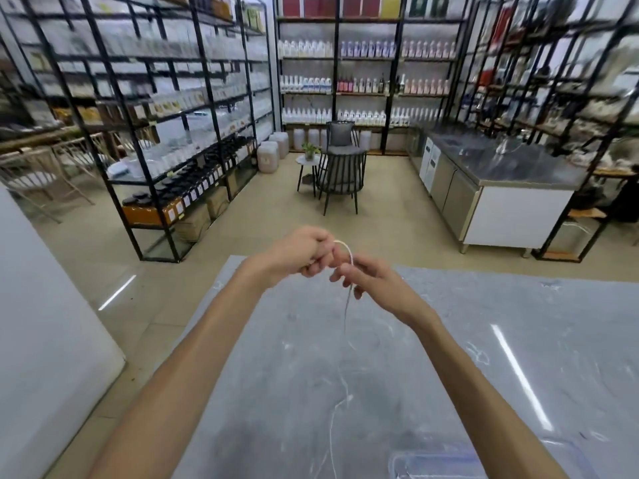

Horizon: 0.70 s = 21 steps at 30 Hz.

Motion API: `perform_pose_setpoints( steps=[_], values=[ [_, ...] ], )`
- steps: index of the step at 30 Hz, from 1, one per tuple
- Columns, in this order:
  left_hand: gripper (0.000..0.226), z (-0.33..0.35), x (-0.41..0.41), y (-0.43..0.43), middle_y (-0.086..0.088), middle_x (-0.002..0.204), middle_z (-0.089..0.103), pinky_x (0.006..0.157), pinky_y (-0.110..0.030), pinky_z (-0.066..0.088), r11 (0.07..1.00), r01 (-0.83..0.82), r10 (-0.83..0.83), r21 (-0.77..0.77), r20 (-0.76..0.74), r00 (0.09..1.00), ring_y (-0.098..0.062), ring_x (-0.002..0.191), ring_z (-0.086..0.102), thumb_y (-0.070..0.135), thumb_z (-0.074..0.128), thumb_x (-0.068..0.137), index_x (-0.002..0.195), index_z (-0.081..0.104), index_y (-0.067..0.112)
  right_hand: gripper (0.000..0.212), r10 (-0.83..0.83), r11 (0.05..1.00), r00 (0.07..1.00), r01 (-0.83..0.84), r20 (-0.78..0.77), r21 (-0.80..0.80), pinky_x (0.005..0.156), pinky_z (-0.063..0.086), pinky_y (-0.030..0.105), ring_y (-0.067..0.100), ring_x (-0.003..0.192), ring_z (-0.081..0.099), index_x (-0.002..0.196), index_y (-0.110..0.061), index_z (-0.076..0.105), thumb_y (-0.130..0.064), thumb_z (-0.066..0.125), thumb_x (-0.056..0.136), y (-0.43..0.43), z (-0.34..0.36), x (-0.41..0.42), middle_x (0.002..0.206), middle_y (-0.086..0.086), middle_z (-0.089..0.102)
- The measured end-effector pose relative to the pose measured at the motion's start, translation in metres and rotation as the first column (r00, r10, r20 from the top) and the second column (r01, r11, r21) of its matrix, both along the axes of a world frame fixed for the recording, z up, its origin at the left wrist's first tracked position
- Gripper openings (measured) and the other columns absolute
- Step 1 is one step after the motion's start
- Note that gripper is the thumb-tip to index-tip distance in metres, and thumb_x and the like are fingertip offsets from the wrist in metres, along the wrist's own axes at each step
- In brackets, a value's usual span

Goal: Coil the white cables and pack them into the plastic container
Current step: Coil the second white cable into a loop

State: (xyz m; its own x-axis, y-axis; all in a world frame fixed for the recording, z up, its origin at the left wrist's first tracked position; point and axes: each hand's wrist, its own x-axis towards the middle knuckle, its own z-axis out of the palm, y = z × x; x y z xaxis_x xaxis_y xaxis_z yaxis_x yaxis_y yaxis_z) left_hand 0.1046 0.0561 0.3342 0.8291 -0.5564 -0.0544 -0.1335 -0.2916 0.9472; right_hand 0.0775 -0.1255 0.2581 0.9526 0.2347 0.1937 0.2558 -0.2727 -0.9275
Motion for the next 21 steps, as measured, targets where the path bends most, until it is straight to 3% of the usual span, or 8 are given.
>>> perform_pose_setpoints(
  steps=[5,9,11,13,15,17,19,21],
  values=[
    [0.034,0.104,0.022,0.015,-0.002,0.073,0.039,0.041,-0.018,0.027,0.861,0.050,-0.057,-0.507,0.001,0.998,-0.006,0.045,0.035,-0.008,0.028,0.086,0.082,0.059,0.006,0.023,0.030,0.988,0.995,-0.044,-0.095,-0.148,0.073,0.050,0.026,0.007,0.069,0.060,0.089,-0.011,0.067,-0.014,0.048,0.102,0.001,0.033,0.039,0.082,0.001,0.067],
    [0.027,0.134,0.029,0.008,0.002,0.069,0.051,0.047,-0.020,0.039,0.820,0.096,-0.097,-0.564,0.028,0.995,-0.008,0.054,0.045,-0.001,0.031,0.095,0.109,0.054,0.004,0.029,-0.016,0.832,0.996,-0.037,-0.090,-0.553,0.098,0.051,0.038,0.029,0.111,0.062,0.124,-0.003,0.062,-0.005,0.046,0.100,-0.017,0.072,0.064,0.124,0.014,0.065],
    [0.024,0.132,0.028,0.001,-0.002,0.076,0.056,0.053,-0.021,0.047,0.813,0.114,-0.113,-0.570,0.038,0.993,-0.010,0.059,0.052,-0.003,0.033,0.098,0.109,0.053,0.005,0.044,-0.099,0.921,0.992,0.122,0.080,-0.371,0.100,0.048,0.028,0.023,0.125,0.056,0.138,-0.008,0.051,0.005,0.045,0.096,-0.030,0.109,0.068,0.137,0.012,0.058],
    [0.021,0.128,0.027,-0.005,-0.004,0.078,0.056,0.056,-0.023,0.050,0.798,0.149,-0.156,-0.584,0.038,0.987,-0.011,0.060,0.055,-0.005,0.034,0.099,0.107,0.052,0.005,0.053,-0.053,0.993,0.982,0.071,0.181,-0.098,0.099,0.044,0.020,0.015,0.130,0.052,0.145,-0.014,0.043,0.002,0.051,0.094,-0.033,0.146,0.062,0.142,0.005,0.055],
    [0.022,0.126,0.025,-0.013,-0.005,0.078,0.057,0.057,-0.023,0.050,0.789,0.180,-0.198,-0.588,0.034,0.980,-0.011,0.060,0.056,-0.006,0.035,0.099,0.109,0.053,0.002,0.045,0.060,0.998,0.960,-0.053,0.273,-0.033,0.097,0.049,0.022,0.009,0.119,0.060,0.138,-0.021,0.051,-0.005,0.054,0.097,-0.028,0.172,0.051,0.129,-0.004,0.065],
    [0.024,0.127,0.023,-0.020,-0.005,0.078,0.057,0.057,-0.023,0.050,0.769,0.194,-0.232,-0.609,0.016,0.973,-0.011,0.061,0.055,-0.005,0.034,0.099,0.112,0.053,0.000,0.027,0.100,0.988,0.930,-0.051,0.353,-0.147,0.078,0.056,0.021,0.008,0.084,0.069,0.116,-0.031,0.062,-0.011,0.052,0.100,-0.019,0.191,0.041,0.093,-0.016,0.073],
    [0.024,0.128,0.019,-0.026,-0.005,0.080,0.054,0.054,-0.020,0.046,0.743,0.208,-0.284,-0.637,-0.018,0.959,-0.010,0.060,0.052,-0.003,0.032,0.099,0.109,0.053,0.000,0.023,0.068,0.974,0.903,0.033,0.424,-0.225,0.059,0.049,0.030,0.016,0.059,0.057,0.103,-0.027,0.066,-0.017,0.046,0.103,-0.021,0.207,0.040,0.069,-0.012,0.065],
    [0.023,0.127,0.012,-0.028,-0.004,0.079,0.052,0.051,-0.018,0.041,0.742,0.225,-0.342,-0.632,-0.068,0.937,-0.010,0.058,0.051,0.002,0.032,0.099,0.102,0.055,0.003,0.029,0.030,0.964,0.893,0.092,0.449,-0.248,0.057,0.037,0.038,0.023,0.057,0.045,0.113,-0.017,0.067,-0.015,0.039,0.105,-0.033,0.216,0.042,0.064,-0.002,0.054]
  ],
)
